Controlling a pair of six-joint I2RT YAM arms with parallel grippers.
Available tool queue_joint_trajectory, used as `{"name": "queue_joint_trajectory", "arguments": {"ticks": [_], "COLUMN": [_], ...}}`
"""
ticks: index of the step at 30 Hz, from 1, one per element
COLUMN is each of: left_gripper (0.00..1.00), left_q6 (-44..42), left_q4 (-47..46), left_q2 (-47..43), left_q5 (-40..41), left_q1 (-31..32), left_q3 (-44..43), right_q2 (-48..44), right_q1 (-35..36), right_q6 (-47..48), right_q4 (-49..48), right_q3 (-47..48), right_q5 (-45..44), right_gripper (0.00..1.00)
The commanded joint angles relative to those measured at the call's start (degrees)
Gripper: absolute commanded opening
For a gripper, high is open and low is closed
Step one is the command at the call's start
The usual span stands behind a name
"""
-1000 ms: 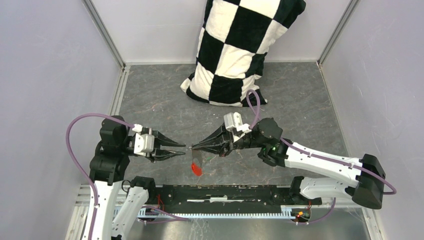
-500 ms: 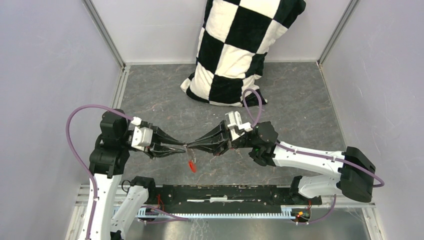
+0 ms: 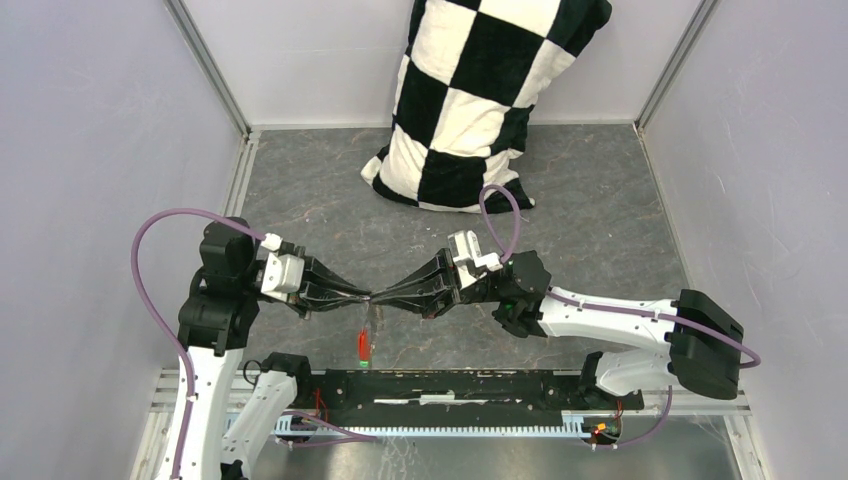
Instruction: Put the keys on the keyring
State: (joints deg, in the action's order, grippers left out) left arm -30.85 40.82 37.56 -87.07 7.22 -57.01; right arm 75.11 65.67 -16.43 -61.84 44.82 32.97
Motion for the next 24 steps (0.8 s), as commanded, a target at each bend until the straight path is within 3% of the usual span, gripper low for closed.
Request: {"name": "queue_joint_trajectory", "arguments": {"ticks": [1, 9, 24], "left_gripper": [0.18, 0.34, 0.35], "left_q6": [3.01, 2.23, -0.26], "left_q4": [-0.28, -0.36, -0.39], "left_q2": [-0.18, -3.14, -5.6], "left_q5": [-2.19, -2.6, 3.19], "left_q1": [0.12, 0.07, 0.07], "left_q3": [-1.43, 0.46, 2.91], "right_q2": [-0.05, -1.46, -2.58], "right_q1": [0.69, 0.66, 0.83], "right_q6": [1.35, 2.63, 0.13], "right_q4": [-4.54, -4.16, -6.18], "right_q3": [-1.01, -2.02, -2.45], "right_q5": [-2.89, -4.84, -4.63], "right_gripper": [0.0, 0.0, 0.0]}}
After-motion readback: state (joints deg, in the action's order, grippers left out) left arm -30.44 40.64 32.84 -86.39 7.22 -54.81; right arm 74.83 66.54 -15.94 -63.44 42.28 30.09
